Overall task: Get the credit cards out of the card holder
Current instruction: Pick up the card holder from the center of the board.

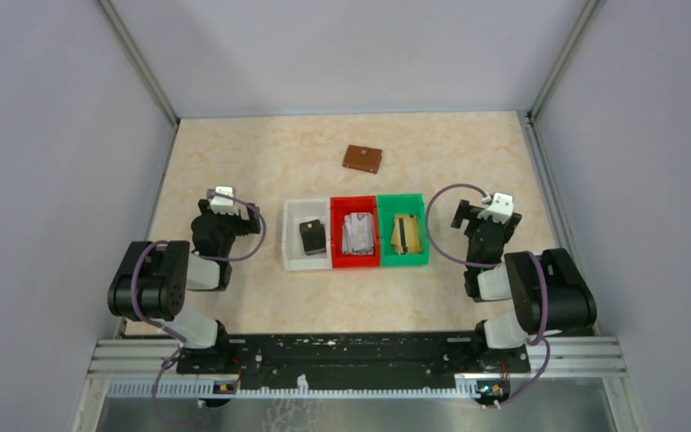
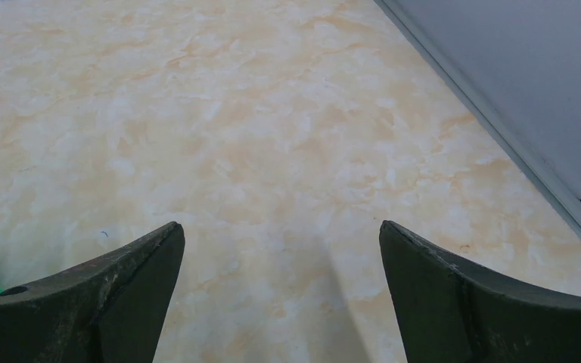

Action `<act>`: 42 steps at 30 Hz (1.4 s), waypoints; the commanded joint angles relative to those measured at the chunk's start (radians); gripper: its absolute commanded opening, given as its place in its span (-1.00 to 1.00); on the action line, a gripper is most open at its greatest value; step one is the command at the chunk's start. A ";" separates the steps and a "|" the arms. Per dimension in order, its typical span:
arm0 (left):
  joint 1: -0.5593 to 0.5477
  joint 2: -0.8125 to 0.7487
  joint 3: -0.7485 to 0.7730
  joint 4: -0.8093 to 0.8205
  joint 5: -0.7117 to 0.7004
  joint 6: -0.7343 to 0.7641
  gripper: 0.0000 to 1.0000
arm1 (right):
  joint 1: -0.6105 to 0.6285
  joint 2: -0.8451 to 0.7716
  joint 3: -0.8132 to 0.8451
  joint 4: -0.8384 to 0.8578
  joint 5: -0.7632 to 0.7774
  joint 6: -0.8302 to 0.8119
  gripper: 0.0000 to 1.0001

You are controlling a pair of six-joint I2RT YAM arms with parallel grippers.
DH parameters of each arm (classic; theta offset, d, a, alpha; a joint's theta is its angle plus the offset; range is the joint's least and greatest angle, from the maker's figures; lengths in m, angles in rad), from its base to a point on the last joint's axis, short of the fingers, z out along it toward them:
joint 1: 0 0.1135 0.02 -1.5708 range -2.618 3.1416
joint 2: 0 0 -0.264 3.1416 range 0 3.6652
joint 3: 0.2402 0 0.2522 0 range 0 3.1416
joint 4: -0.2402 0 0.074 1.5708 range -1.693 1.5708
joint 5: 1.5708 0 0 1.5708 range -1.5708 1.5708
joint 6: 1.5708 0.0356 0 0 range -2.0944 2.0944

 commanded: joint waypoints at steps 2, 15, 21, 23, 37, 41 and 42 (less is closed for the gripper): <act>-0.003 -0.003 0.017 0.010 0.017 0.005 0.98 | -0.010 -0.008 0.013 0.047 -0.010 0.008 0.97; -0.002 -0.048 0.067 -0.079 0.011 -0.011 0.98 | 0.060 -0.226 0.209 -0.502 0.145 0.062 0.97; -0.001 -0.053 0.437 -0.802 0.050 0.121 0.98 | -0.014 -0.344 0.419 -0.847 -0.084 0.374 0.97; 0.003 -0.022 0.533 -0.945 0.057 0.160 0.98 | -0.067 -0.336 0.471 -0.872 -0.206 0.467 0.97; 0.016 -0.094 0.790 -1.364 0.316 0.142 0.98 | 0.102 0.278 1.232 -1.275 -0.569 0.453 0.88; 0.016 -0.114 0.798 -1.464 0.410 0.199 0.98 | 0.138 0.426 1.358 -1.333 -0.598 0.450 0.86; 0.015 -0.124 0.786 -1.474 0.442 0.227 0.98 | 0.144 0.459 1.384 -1.343 -0.606 0.450 0.86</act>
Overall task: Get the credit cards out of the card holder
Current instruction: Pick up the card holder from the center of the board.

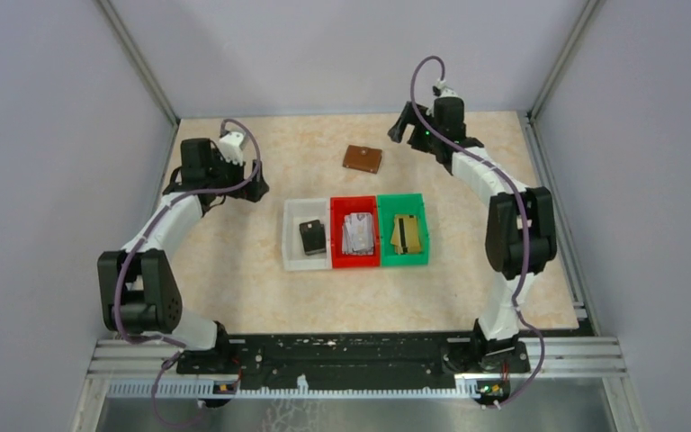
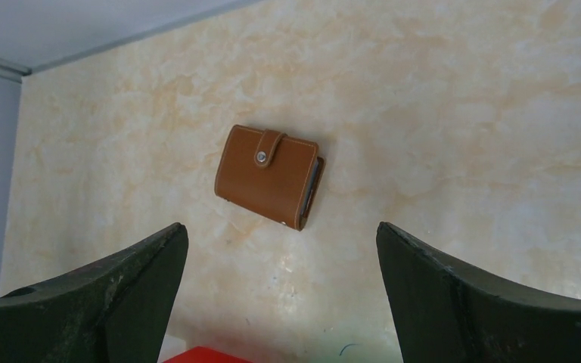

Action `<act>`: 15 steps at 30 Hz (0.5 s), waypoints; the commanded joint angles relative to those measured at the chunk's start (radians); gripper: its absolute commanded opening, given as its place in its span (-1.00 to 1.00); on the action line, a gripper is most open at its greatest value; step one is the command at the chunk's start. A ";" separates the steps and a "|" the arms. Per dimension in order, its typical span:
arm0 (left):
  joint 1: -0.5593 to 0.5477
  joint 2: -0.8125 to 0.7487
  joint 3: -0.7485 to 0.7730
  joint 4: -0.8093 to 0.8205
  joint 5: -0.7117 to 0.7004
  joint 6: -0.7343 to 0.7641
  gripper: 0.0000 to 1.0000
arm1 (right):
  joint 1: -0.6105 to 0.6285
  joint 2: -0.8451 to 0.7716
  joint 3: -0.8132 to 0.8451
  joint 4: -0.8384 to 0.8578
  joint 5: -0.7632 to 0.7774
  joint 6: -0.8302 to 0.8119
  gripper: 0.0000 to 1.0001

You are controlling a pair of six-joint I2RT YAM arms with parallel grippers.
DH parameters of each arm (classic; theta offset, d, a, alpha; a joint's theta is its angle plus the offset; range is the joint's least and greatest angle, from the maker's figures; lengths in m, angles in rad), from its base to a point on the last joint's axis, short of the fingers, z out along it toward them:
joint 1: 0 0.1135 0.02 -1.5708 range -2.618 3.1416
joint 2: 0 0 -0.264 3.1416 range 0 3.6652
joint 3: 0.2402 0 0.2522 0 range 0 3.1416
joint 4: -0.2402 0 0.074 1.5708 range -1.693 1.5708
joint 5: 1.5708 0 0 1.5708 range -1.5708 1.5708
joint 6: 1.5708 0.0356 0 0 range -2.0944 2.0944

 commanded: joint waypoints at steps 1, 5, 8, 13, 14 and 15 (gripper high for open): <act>0.003 -0.058 -0.003 -0.148 0.187 0.108 0.98 | 0.028 0.125 0.138 -0.114 -0.065 0.004 0.86; 0.003 -0.067 -0.042 -0.134 0.223 0.137 0.98 | 0.057 0.252 0.253 -0.178 -0.055 -0.017 0.82; 0.004 -0.046 -0.026 -0.171 0.249 0.135 0.98 | 0.073 0.322 0.314 -0.185 -0.052 -0.021 0.79; 0.003 -0.029 -0.001 -0.224 0.326 0.117 0.98 | 0.086 0.414 0.388 -0.182 -0.070 0.000 0.72; 0.003 -0.028 -0.002 -0.230 0.349 0.118 0.98 | 0.089 0.430 0.404 -0.185 -0.068 0.001 0.71; 0.004 -0.026 -0.003 -0.236 0.372 0.118 0.98 | 0.091 0.456 0.420 -0.191 -0.068 0.002 0.71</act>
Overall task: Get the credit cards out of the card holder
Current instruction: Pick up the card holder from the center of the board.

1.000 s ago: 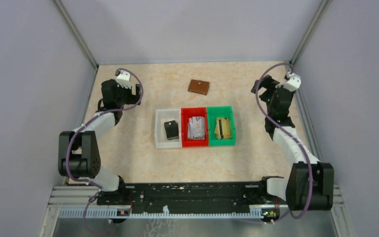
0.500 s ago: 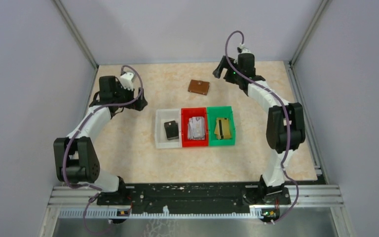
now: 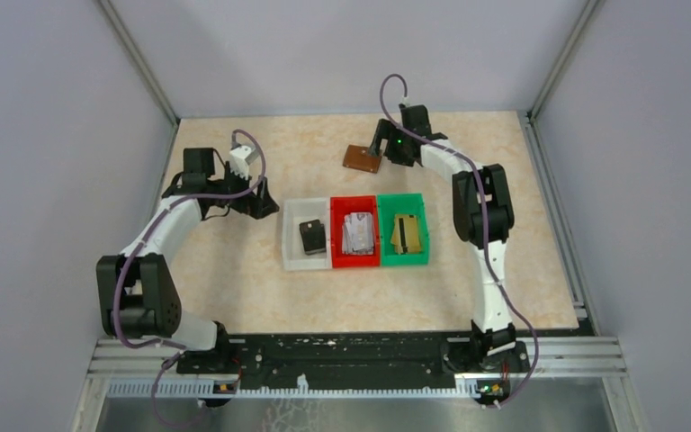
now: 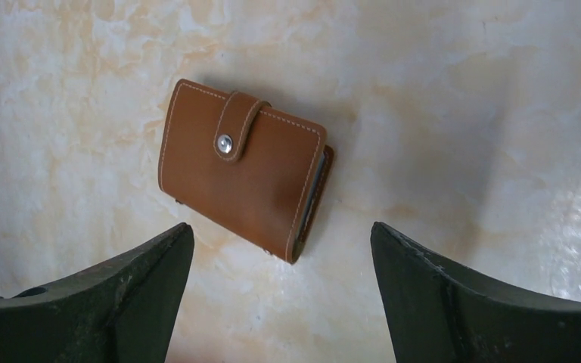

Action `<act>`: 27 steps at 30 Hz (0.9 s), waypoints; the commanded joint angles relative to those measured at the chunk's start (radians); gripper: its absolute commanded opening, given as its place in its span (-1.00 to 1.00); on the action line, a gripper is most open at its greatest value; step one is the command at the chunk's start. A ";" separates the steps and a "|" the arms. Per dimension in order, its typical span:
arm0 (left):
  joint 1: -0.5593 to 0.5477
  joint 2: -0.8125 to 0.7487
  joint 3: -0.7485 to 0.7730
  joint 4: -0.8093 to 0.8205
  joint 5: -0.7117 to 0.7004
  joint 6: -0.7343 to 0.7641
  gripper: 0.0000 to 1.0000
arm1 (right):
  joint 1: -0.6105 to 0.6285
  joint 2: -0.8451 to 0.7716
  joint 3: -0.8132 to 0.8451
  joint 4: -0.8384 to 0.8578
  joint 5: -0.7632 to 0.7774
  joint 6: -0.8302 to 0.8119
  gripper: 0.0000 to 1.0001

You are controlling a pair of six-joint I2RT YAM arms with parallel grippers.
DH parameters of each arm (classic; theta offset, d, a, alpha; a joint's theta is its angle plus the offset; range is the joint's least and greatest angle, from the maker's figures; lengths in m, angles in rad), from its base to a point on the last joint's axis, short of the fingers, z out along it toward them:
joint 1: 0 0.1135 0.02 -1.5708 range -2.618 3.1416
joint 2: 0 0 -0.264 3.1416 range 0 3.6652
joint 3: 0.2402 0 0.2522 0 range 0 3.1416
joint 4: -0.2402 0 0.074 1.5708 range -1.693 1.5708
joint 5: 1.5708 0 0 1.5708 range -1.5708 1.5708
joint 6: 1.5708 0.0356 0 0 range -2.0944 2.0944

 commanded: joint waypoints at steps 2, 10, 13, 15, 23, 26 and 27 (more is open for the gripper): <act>0.003 0.015 0.023 -0.061 0.151 0.012 0.98 | 0.017 0.081 0.126 -0.007 -0.007 0.004 0.67; 0.003 0.012 0.031 -0.069 0.188 -0.016 0.98 | 0.020 0.135 0.144 0.018 0.014 0.024 0.48; 0.003 0.001 0.025 -0.072 0.211 -0.009 0.98 | 0.020 0.153 0.158 0.019 0.007 0.036 0.39; 0.003 -0.003 0.027 -0.075 0.215 -0.008 0.98 | 0.021 0.162 0.164 0.022 -0.001 0.048 0.32; 0.003 0.007 0.031 -0.102 0.203 0.005 0.98 | 0.029 0.173 0.153 0.058 -0.031 0.101 -0.12; 0.003 0.009 0.030 -0.118 0.191 0.022 0.98 | 0.025 0.176 0.149 0.086 -0.061 0.148 -0.13; 0.003 0.013 0.033 -0.127 0.185 0.027 0.98 | 0.022 0.177 0.141 0.103 -0.076 0.171 -0.13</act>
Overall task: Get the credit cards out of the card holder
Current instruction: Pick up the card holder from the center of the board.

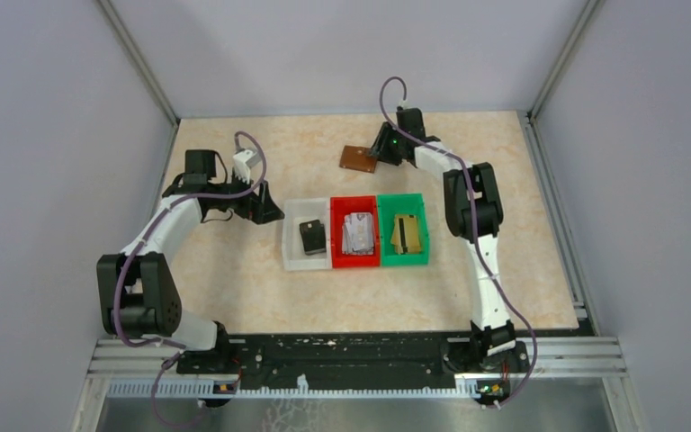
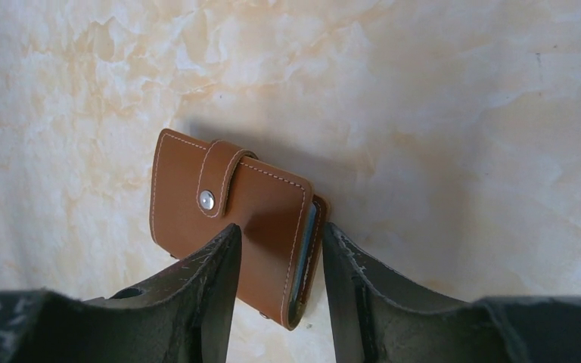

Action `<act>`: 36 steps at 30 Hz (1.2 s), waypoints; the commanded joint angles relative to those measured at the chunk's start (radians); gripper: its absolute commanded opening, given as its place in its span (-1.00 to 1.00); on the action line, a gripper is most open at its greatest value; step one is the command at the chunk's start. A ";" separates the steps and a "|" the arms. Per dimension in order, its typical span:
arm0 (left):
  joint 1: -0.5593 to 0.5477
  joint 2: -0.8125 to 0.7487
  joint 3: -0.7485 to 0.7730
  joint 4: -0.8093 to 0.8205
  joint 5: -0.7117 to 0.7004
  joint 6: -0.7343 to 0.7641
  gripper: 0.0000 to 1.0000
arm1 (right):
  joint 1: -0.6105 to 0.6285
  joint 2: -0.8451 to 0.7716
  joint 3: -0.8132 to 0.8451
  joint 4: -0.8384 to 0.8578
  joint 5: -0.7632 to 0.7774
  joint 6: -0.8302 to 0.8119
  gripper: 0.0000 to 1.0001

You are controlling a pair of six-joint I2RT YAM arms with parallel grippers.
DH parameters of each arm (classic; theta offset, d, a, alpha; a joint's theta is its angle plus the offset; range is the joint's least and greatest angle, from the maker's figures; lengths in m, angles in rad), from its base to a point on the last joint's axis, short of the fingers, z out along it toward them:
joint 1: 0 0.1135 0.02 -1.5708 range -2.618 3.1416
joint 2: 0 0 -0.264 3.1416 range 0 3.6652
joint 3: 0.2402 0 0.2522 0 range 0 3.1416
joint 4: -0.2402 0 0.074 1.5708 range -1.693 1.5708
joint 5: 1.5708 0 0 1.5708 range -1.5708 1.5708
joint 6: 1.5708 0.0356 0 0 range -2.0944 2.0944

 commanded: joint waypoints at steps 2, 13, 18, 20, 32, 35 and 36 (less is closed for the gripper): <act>0.003 0.013 0.037 -0.059 0.002 0.048 0.98 | 0.003 0.021 -0.006 0.107 -0.087 0.122 -0.16; 0.003 0.040 0.071 -0.109 -0.021 0.072 0.98 | 0.001 -0.015 -0.024 0.146 -0.106 0.142 -1.00; 0.003 0.042 0.063 -0.104 -0.016 0.068 0.98 | -0.004 -0.096 -0.102 0.226 -0.125 0.143 -1.00; 0.003 0.042 0.057 -0.103 -0.009 0.065 0.98 | -0.009 -0.140 -0.149 0.294 -0.156 0.161 -1.00; 0.003 0.047 0.058 -0.102 0.005 0.055 0.98 | -0.015 -0.337 -0.241 0.375 -0.262 0.165 -1.00; 0.002 0.045 0.052 -0.108 0.015 0.052 0.98 | -0.015 -0.377 -0.239 0.340 -0.276 0.151 -1.00; 0.003 0.045 0.048 -0.105 0.016 0.046 0.98 | -0.016 -0.393 -0.240 0.325 -0.282 0.143 -1.00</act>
